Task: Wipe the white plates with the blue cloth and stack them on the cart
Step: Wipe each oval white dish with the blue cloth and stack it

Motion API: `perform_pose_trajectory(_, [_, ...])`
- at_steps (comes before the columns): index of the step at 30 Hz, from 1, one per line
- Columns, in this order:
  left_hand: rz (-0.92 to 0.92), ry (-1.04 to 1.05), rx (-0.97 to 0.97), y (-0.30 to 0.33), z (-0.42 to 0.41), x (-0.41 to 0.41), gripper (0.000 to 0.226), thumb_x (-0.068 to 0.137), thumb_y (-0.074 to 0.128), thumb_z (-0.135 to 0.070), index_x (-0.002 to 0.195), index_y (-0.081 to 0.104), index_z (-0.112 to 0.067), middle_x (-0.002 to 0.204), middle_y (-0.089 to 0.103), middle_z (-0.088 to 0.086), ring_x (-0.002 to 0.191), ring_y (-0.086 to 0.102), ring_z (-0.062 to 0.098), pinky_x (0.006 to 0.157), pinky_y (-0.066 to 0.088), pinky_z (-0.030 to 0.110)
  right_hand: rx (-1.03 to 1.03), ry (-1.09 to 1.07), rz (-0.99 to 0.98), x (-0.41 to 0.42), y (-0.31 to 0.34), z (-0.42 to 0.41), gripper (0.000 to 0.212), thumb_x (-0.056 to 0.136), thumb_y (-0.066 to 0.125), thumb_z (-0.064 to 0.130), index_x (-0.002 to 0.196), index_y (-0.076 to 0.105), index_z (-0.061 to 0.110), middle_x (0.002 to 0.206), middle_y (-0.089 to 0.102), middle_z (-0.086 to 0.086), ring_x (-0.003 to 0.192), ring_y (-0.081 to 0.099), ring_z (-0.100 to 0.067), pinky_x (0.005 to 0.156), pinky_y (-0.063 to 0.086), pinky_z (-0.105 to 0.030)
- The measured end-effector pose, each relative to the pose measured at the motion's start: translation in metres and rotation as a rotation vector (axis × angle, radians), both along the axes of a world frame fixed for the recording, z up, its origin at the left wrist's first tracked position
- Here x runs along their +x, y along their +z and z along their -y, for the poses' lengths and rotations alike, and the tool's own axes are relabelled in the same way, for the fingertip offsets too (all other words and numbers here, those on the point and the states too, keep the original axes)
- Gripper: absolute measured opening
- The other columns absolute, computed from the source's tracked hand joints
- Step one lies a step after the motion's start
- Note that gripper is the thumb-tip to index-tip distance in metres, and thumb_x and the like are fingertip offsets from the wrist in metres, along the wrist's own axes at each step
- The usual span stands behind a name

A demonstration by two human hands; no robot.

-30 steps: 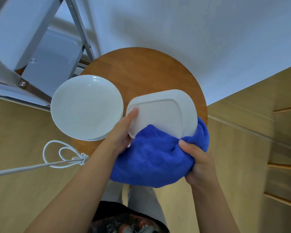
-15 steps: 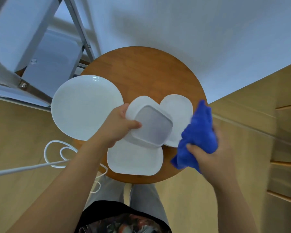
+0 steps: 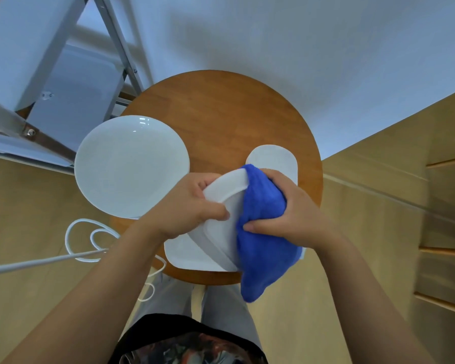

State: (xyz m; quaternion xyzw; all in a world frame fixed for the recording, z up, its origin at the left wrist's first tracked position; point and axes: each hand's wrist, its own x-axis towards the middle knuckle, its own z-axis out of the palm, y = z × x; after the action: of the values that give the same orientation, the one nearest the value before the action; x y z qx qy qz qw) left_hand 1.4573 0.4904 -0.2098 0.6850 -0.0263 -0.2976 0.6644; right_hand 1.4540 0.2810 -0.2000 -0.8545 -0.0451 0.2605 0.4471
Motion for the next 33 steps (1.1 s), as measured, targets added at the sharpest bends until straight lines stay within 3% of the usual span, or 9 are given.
perform_pose_trajectory(5, [-0.05, 0.224, -0.124, 0.003, -0.008, 0.005, 0.04, 0.045, 0.072, -0.028, 0.085, 0.069, -0.023, 0.079, 0.069, -0.004, 0.079, 0.067, 0.016, 0.06, 0.055, 0.026, 0.063, -0.232, -0.057, -0.013, -0.014, 0.012, 0.076, 0.049, 0.077, 0.051, 0.119, 0.049, 0.046, 0.115, 0.058, 0.025, 0.104, 0.057, 0.005, 0.086, 0.049, -0.021])
perform_pose_trajectory(9, [-0.1, 0.457, -0.186, 0.004, -0.001, 0.011, 0.029, 0.053, 0.065, -0.006, 0.079, 0.067, -0.017, 0.074, 0.067, -0.001, 0.072, 0.066, 0.016, 0.059, 0.053, 0.031, 0.296, -0.449, -0.045, -0.028, -0.025, 0.012, 0.081, 0.062, 0.073, 0.038, 0.136, 0.043, 0.037, 0.134, 0.053, 0.013, 0.12, 0.053, -0.009, 0.101, 0.046, -0.036])
perform_pose_trajectory(15, [-0.304, 0.771, -0.398, -0.004, 0.045, -0.002, 0.027, 0.066, 0.063, 0.001, 0.084, 0.071, -0.019, 0.081, 0.072, -0.001, 0.081, 0.067, 0.02, 0.069, 0.056, 0.033, 0.741, -0.923, -0.252, -0.045, -0.043, -0.019, 0.057, 0.077, 0.069, 0.02, 0.131, 0.05, 0.025, 0.12, 0.067, -0.005, 0.11, 0.064, -0.025, 0.085, 0.056, -0.036])
perform_pose_trajectory(18, [-0.177, 0.635, -0.281, -0.001, 0.063, -0.008, 0.031, 0.064, 0.066, -0.008, 0.073, 0.075, -0.036, 0.073, 0.072, -0.011, 0.075, 0.069, 0.008, 0.068, 0.058, 0.027, 0.732, -1.052, -0.214, -0.037, -0.044, -0.028, 0.044, 0.087, 0.063, 0.01, 0.129, 0.054, 0.022, 0.119, 0.066, -0.008, 0.11, 0.063, -0.026, 0.095, 0.051, -0.044])
perform_pose_trajectory(21, [-0.078, 0.497, -0.226, 0.0, 0.047, 0.0, 0.028, 0.063, 0.07, -0.014, 0.08, 0.075, -0.037, 0.08, 0.073, -0.011, 0.082, 0.07, 0.008, 0.063, 0.055, 0.025, 0.738, -1.046, -0.224, -0.03, -0.041, -0.008, 0.039, 0.09, 0.058, 0.01, 0.129, 0.054, 0.013, 0.12, 0.065, -0.011, 0.111, 0.063, -0.026, 0.085, 0.055, -0.036])
perform_pose_trajectory(25, [-0.249, 0.381, -0.412, -0.004, 0.026, -0.002, 0.042, 0.065, 0.069, -0.008, 0.101, 0.066, -0.028, 0.094, 0.073, -0.004, 0.092, 0.069, 0.015, 0.068, 0.056, 0.027, 0.824, -1.003, -0.242, -0.025, -0.035, 0.021, 0.053, 0.079, 0.063, 0.017, 0.131, 0.052, 0.011, 0.119, 0.065, -0.009, 0.109, 0.064, -0.024, 0.077, 0.056, -0.03])
perform_pose_trajectory(29, [-0.295, 0.282, -0.369, -0.004, 0.016, -0.006, 0.067, 0.061, 0.075, 0.0, 0.122, 0.058, -0.022, 0.11, 0.067, 0.006, 0.108, 0.063, 0.026, 0.074, 0.057, 0.034, 0.863, -0.934, -0.32, -0.024, -0.03, 0.034, 0.065, 0.071, 0.062, 0.016, 0.134, 0.049, 0.009, 0.122, 0.064, -0.011, 0.108, 0.064, -0.023, 0.078, 0.056, -0.029])
perform_pose_trajectory(31, [-0.322, 0.18, -0.38, -0.003, 0.003, -0.006, 0.077, 0.058, 0.085, -0.013, 0.128, 0.054, -0.018, 0.113, 0.066, 0.008, 0.109, 0.062, 0.029, 0.074, 0.057, 0.034, 0.891, -0.934, -0.34, -0.026, -0.03, 0.041, 0.062, 0.066, 0.064, 0.016, 0.127, 0.053, 0.009, 0.11, 0.07, -0.008, 0.099, 0.068, -0.021, 0.072, 0.056, -0.027])
perform_pose_trajectory(33, [-0.375, 0.053, -0.473, -0.001, -0.013, -0.002, 0.072, 0.048, 0.092, -0.034, 0.114, 0.067, -0.02, 0.103, 0.071, 0.005, 0.098, 0.068, 0.024, 0.071, 0.057, 0.032, 0.871, -0.909, -0.362, -0.025, -0.027, 0.049, 0.061, 0.067, 0.062, 0.015, 0.127, 0.053, 0.009, 0.103, 0.073, -0.006, 0.093, 0.07, -0.019, 0.069, 0.057, -0.026])
